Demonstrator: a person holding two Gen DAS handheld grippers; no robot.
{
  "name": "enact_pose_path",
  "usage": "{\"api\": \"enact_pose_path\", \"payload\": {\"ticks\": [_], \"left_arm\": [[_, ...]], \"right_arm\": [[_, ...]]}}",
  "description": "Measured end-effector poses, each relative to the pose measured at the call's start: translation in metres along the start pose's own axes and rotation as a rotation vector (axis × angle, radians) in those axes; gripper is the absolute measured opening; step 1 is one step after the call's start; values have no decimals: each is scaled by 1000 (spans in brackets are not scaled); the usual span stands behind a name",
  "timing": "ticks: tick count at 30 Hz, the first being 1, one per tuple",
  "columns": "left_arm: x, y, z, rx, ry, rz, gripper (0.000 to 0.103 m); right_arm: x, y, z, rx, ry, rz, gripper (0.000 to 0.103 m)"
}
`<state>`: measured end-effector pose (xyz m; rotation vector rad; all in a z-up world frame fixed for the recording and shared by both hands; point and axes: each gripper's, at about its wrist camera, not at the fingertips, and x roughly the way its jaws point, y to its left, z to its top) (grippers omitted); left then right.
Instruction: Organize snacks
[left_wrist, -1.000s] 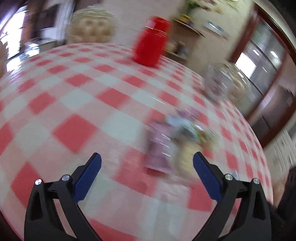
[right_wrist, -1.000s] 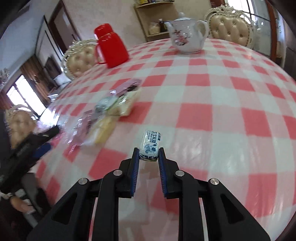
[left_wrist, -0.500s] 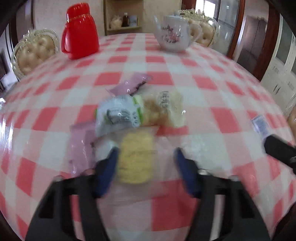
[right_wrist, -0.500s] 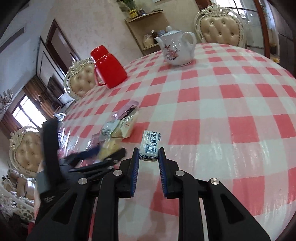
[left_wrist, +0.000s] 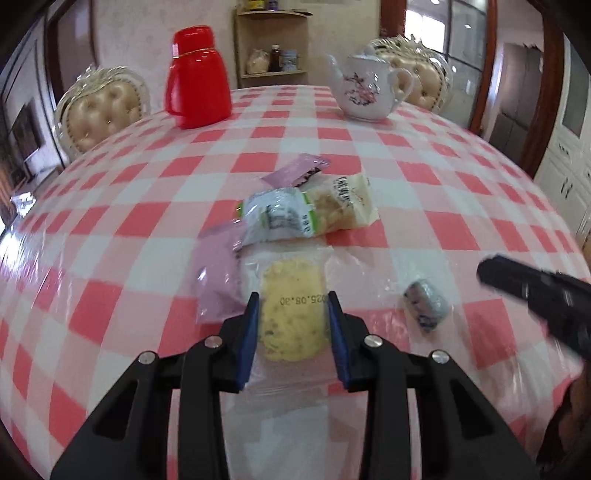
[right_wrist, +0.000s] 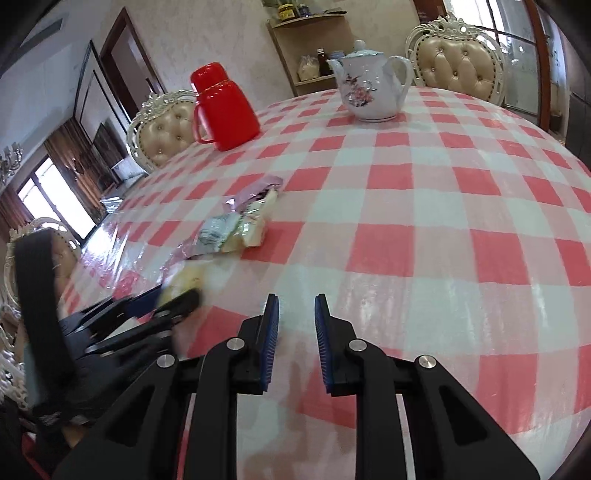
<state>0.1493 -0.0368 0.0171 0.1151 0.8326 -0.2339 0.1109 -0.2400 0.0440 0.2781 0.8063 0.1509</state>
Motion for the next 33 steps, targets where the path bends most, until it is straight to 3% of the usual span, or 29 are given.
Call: {"api": "enact_pose_path", "payload": {"ticks": [4, 8, 13, 16, 24, 25, 26, 27, 33], "left_arm": [[-13, 7, -16, -33, 5, 6, 35], [-13, 5, -16, -27, 14, -4, 35], [-5, 9, -18, -42, 57, -16, 35], [-4, 13, -18, -56, 59, -25, 35], [-6, 12, -17, -57, 58, -38, 35], [-6, 11, -17, -57, 59, -38, 35], [-6, 12, -16, -57, 60, -38, 35], [-6, 12, -16, -56, 60, -38, 35], [-5, 9, -15, -46, 62, -28, 35]], "right_arm": [[-4, -32, 6, 76, -12, -81, 47], [7, -31, 3, 57, 28, -41, 47], [27, 35, -10, -192, 85, 22, 47], [39, 59, -15, -309, 89, -61, 46], [50, 53, -16, -293, 129, -74, 46], [50, 55, -17, -305, 125, -87, 41], [50, 56, -17, -310, 122, -96, 22], [49, 56, -17, -315, 115, -99, 15], [25, 45, -14, -249, 21, -56, 14]]}}
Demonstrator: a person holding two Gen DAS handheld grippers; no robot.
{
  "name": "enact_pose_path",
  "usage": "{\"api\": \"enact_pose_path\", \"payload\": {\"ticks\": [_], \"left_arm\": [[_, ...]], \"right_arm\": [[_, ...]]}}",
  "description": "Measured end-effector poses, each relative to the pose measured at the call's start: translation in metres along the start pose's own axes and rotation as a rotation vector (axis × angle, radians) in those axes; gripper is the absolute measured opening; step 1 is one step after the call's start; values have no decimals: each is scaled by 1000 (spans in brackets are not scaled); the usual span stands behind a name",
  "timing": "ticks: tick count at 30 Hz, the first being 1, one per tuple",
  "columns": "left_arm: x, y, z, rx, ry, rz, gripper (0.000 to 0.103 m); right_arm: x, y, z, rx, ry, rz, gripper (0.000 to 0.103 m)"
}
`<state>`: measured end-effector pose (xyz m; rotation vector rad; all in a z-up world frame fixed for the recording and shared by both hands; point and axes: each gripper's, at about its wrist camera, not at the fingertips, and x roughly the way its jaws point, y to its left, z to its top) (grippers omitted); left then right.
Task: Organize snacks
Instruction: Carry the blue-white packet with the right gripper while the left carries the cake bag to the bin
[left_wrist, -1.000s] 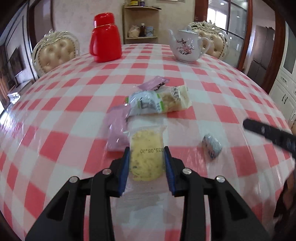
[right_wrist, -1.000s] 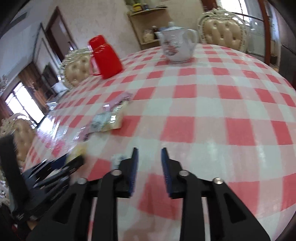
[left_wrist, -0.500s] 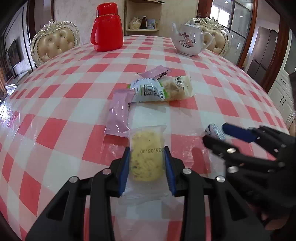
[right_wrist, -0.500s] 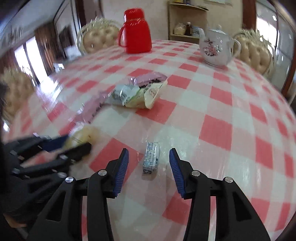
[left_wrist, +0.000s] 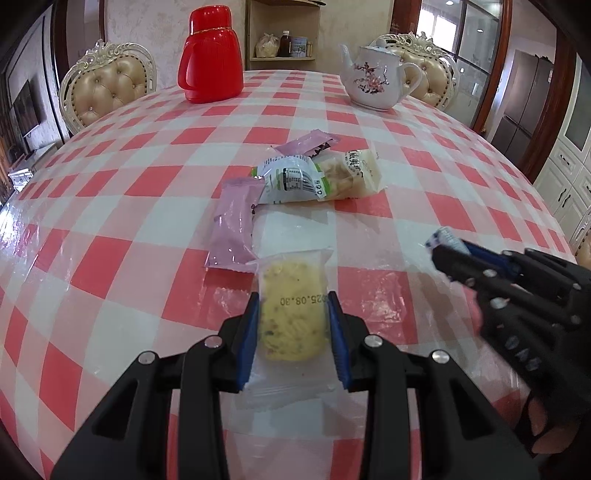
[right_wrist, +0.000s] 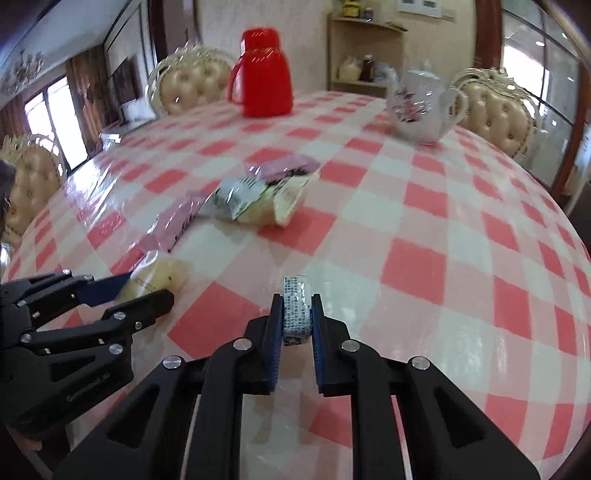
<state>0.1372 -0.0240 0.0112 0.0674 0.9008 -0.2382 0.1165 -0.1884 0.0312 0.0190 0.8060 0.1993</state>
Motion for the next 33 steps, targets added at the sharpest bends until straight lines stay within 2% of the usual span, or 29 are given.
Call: {"api": "enact_pose_path", "payload": {"ticks": [6, 8, 15, 21, 23, 33], "left_arm": [[3, 1, -1, -11, 4, -5, 35], [-2, 6, -1, -53, -6, -37, 35], [-32, 24, -17, -149, -62, -39, 35], [-64, 57, -42, -294, -131, -29, 35], [-78, 63, -53, -319, -156, 1, 35], [-128, 60, -103, -337, -222, 119, 35]], "right_arm": [[0, -37, 1, 208, -38, 142, 14], [0, -48, 1, 259, -55, 183, 14], [-16, -49, -10, 303, -82, 186, 14], [-41, -24, -30, 250, -92, 170, 14], [-51, -16, -36, 236, -104, 190, 14], [-80, 38, -60, 158, -86, 299, 14]]}}
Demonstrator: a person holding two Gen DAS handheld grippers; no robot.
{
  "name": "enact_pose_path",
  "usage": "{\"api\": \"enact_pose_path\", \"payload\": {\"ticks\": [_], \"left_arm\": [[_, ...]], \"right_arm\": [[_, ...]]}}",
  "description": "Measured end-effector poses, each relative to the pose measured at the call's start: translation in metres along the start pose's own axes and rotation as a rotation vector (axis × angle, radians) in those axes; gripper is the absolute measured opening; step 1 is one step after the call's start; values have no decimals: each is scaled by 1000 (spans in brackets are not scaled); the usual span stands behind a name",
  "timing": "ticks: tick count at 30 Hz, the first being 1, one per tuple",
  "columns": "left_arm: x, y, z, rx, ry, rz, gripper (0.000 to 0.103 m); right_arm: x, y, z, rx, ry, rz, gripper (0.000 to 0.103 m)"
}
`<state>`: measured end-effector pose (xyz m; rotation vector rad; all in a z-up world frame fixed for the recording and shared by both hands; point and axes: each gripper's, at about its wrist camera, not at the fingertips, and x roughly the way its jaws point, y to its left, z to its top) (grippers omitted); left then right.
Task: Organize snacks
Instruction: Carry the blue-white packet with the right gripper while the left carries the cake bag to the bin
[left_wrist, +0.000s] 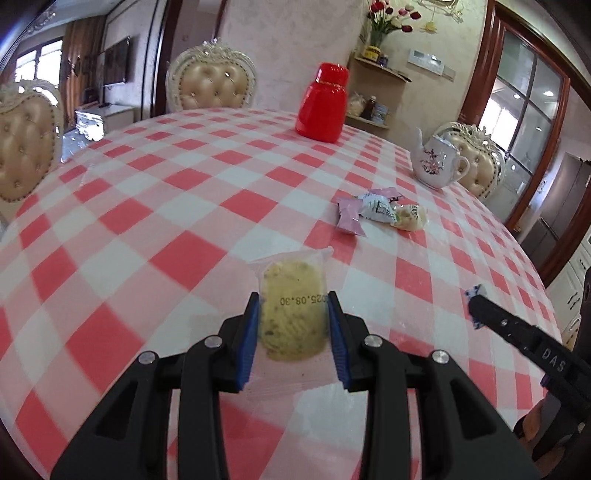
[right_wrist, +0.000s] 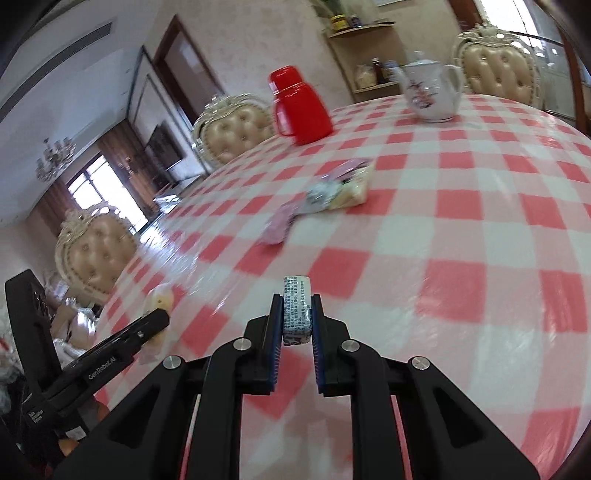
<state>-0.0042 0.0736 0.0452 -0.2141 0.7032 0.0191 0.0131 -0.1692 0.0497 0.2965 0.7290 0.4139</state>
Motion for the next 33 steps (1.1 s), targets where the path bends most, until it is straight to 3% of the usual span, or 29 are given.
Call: {"api": "enact_pose_path", "payload": {"ticks": [7, 22, 33], "left_arm": [[-25, 3, -19, 38, -7, 49, 35], [-83, 43, -52, 6, 9, 103, 35], [-148, 86, -71, -20, -35, 149, 35]], "right_arm": [[-6, 39, -24, -54, 26, 33, 15], [-10, 87, -56, -117, 71, 87, 15], [-7, 167, -100, -297, 141, 158, 15]]}}
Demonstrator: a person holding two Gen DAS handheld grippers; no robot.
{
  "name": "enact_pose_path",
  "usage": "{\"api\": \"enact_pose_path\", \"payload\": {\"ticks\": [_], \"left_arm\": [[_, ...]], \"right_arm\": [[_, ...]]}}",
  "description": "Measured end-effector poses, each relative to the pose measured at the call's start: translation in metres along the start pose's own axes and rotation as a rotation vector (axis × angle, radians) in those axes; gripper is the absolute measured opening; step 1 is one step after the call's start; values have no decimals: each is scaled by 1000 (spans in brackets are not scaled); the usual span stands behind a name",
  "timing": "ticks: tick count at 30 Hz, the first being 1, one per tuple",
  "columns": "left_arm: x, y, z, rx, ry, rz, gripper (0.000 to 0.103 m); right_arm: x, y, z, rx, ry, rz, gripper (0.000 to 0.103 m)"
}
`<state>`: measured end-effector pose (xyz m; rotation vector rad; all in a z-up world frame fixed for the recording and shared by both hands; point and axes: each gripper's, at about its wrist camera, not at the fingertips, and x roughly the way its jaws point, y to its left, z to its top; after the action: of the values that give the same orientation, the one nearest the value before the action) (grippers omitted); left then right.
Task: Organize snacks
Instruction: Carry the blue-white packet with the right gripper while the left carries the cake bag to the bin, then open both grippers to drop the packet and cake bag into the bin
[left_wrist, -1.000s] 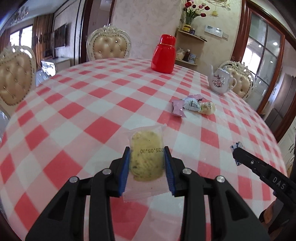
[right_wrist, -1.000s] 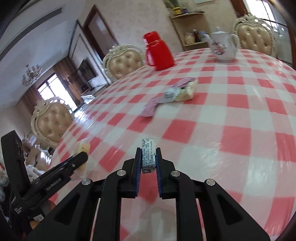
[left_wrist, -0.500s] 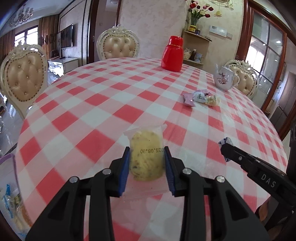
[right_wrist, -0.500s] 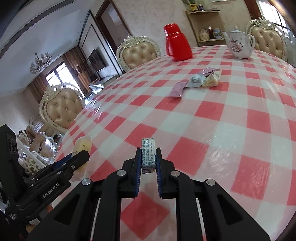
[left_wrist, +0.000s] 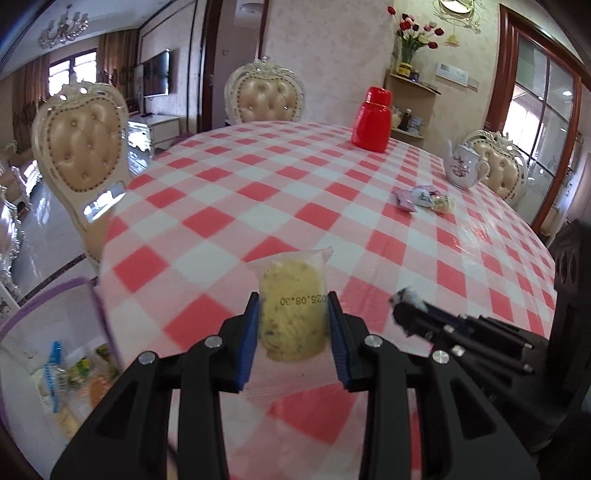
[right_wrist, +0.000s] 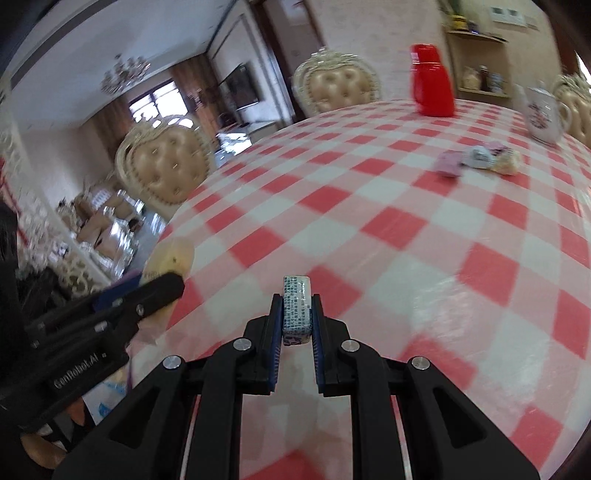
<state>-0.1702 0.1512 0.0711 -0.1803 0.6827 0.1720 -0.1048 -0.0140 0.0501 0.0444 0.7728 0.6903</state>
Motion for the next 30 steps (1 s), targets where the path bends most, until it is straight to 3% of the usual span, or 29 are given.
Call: {"api": "enact_pose_path", "payload": {"ticks": [12, 19, 25, 30], "left_arm": [[-47, 83, -14, -67, -34, 102, 35], [-57, 136, -12, -79, -2, 228, 35], [-67, 171, -11, -74, 1, 330, 35], [-81, 190, -10, -112, -24, 364, 37]], "right_arm": [[9, 95, -21, -191, 66, 106, 15], [19, 146, -40, -290, 123, 180, 15], [33, 187, -60, -373, 196, 279, 15], [32, 212, -74, -428, 226, 385, 18]]}}
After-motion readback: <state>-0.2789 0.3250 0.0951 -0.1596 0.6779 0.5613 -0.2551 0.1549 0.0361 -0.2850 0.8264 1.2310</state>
